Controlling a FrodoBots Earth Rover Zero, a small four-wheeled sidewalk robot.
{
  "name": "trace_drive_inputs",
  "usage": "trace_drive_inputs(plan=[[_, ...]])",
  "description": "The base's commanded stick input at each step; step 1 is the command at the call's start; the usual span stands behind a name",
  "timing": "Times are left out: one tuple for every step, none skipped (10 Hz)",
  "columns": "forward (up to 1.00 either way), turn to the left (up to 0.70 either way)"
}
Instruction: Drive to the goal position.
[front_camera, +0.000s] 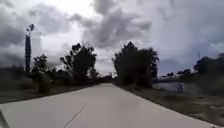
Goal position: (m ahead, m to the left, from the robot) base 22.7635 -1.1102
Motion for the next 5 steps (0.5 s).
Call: trace_drive_inputs(plan=[[0.85, 0.00], [0.85, 0.00], [0.85, 0.00], [0.85, 0.00], [0.85, 0.00]])
